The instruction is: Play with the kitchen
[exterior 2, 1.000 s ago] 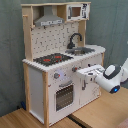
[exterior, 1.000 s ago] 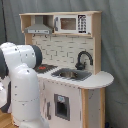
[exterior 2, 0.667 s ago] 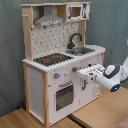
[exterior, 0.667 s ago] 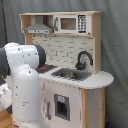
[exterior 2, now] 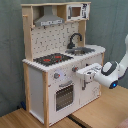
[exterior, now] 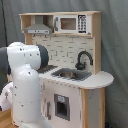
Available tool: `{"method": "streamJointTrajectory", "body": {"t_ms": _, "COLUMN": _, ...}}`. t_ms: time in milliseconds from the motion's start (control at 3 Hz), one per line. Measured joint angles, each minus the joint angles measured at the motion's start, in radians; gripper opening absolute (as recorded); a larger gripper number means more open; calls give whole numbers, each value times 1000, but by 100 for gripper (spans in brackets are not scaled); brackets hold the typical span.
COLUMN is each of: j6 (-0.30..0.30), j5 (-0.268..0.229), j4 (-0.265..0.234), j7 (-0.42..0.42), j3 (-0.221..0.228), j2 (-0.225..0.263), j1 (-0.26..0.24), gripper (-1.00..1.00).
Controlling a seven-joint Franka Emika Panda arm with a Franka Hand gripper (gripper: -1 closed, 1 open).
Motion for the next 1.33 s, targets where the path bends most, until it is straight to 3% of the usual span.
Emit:
{"method": "streamJointTrajectory", "body": {"t_ms": 667, "j6": 197, "j5": -50, "j4": 56, "j7": -2, "j3": -3, "j2": -7, "j1": -6, "gripper": 100}}
{"method": "streamJointTrajectory", "body": {"t_ms": 1000, "j6": 277, "j5": -59, "j4": 106, "j7": 0, "j3": -31, "j2": -40, "j1": -7, "gripper": 100}}
{"method": "streamJointTrajectory", "body": {"t_ms": 1333, "j6": 302, "j5": -59, "j4": 130, "j7": 82, "j3": -44, "j2": -94, "j1": -9, "gripper": 100}}
